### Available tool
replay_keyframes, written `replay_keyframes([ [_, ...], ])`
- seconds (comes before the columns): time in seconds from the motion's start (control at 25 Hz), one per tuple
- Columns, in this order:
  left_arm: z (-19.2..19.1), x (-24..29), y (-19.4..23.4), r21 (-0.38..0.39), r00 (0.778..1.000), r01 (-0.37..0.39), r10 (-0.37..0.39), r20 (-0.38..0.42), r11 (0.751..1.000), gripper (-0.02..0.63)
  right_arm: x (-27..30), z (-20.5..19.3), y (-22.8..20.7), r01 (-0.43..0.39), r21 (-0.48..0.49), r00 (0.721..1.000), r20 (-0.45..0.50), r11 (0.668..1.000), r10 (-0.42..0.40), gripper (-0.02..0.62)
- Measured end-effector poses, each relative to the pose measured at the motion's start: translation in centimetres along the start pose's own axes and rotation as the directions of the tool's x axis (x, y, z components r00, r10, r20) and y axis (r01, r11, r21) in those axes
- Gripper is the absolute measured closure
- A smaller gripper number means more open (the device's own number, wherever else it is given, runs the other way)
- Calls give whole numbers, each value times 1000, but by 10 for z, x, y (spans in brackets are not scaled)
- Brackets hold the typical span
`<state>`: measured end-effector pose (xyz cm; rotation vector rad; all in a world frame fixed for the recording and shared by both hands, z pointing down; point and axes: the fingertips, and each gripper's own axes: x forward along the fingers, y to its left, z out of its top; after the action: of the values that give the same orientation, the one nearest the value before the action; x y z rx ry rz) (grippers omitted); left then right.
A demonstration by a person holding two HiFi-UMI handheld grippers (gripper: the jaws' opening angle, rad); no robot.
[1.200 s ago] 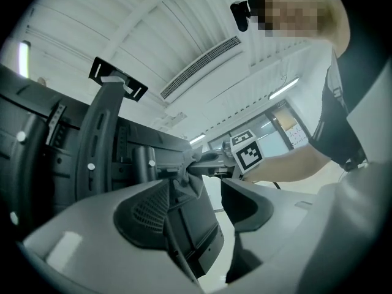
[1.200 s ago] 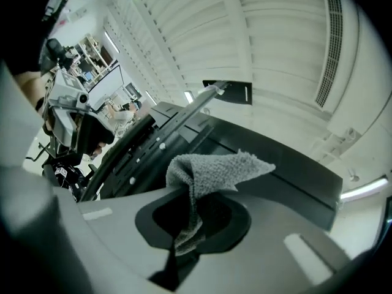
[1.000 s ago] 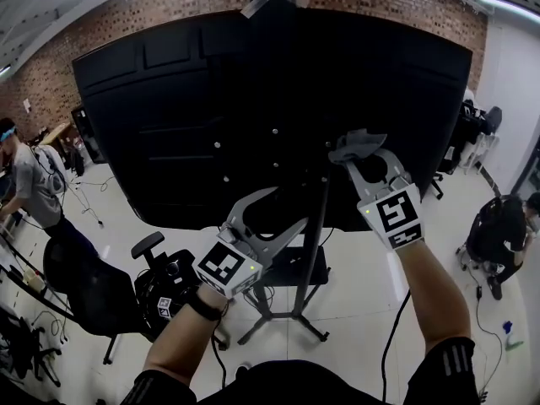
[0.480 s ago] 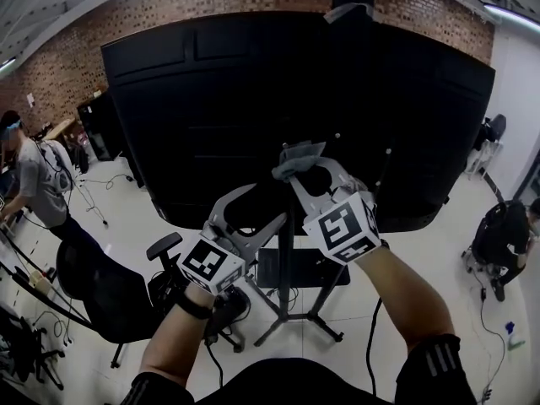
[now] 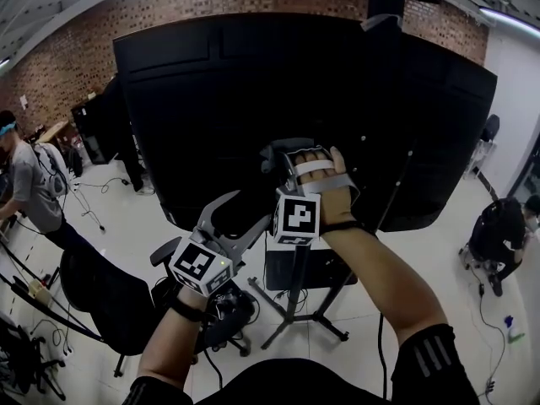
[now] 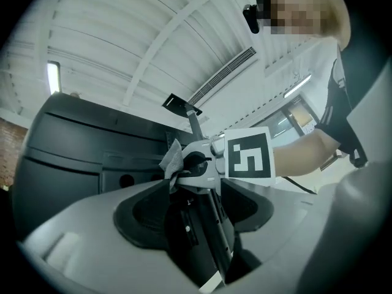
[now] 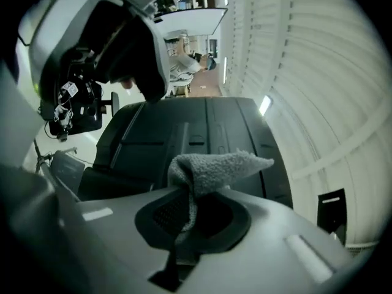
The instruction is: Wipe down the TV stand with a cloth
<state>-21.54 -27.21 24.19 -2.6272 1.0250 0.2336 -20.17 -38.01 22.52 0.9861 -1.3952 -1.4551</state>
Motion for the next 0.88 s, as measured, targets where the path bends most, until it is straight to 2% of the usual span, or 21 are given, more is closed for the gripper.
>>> replay_keyframes([
  [0.12,-6,-9,10,-6,1000,1,-1,-4,1000,319,10,4,5,-15,-106,999,-43,994,11,572],
  [0.32,-10,-16,20,-29,1000,6,-6,-5,1000,319,30,4,9,-63,-182,994,-100,981,46,572],
  [0.68,-18,-29,29,-47,1000,8,-8,-2,999,319,43,21,9,-125,-128,988,-110,984,111,574],
  [0.88,-14,-44,35,-53,1000,-16,15,-10,998,318,44,34,5,-127,-111,989,-85,986,118,574],
])
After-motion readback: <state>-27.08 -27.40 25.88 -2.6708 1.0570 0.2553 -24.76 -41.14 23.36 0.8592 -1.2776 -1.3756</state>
